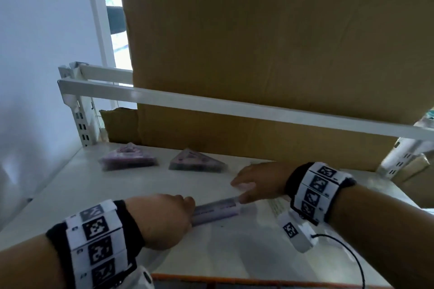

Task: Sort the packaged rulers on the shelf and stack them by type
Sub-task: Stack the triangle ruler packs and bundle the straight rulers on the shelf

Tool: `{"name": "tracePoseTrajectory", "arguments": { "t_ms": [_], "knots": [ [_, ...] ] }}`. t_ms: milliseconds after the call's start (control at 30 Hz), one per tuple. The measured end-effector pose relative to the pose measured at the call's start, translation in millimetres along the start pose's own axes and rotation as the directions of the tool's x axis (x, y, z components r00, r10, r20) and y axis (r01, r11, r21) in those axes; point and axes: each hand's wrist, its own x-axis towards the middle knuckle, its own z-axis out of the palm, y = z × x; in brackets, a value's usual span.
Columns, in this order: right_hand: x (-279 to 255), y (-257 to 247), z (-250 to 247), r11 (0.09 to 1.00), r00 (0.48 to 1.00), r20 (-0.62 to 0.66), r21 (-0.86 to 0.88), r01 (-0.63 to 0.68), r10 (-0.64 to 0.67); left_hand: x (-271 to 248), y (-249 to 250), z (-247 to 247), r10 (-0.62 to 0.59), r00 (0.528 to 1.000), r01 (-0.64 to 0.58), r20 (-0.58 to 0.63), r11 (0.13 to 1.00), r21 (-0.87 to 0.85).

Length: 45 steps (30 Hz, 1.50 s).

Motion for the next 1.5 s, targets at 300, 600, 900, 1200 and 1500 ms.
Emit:
{"name": "tracePoseTrajectory", "arguments": {
  "t_ms": [300, 600, 900, 1200, 1500],
  "knots": [
    [-18.4, 51.2, 28.5, 0.995, 0.991, -0.107, 0.051, 0.088, -0.083, 4.9, 13.3, -19.6, -0.131, 0.983, 0.135, 0.132, 0.991, -0.021],
    [-48.8, 109.1, 51.2, 0.997, 0.993, -0.106, 0.07, -0.034, 0.041, 48.4, 55.9, -60.3, -0.157, 0.952, 0.231, 0.264, 0.933, -0.277],
    [-36.4, 83.0, 40.0, 0.856, 0.968, -0.137, 0.505, -0.115, 0.211, 87.1, 94.7, -73.2, -0.298, 0.927, 0.351, 0.228, 0.468, -0.811],
    [5.3, 34.2, 16.6, 0.46, 0.977, 0.01, 0.881, -0.11, 0.214, 95.7, 113.7, -83.2, -0.337, 0.912, 0.341, 0.235, 0.303, -0.89],
    [32.9, 35.6, -10.1, 0.685, 0.976, 0.121, 0.697, -0.214, 0.182, 98.3, 111.7, -82.7, -0.322, 0.91, 0.343, 0.261, 0.233, -0.91]
  ]
}}
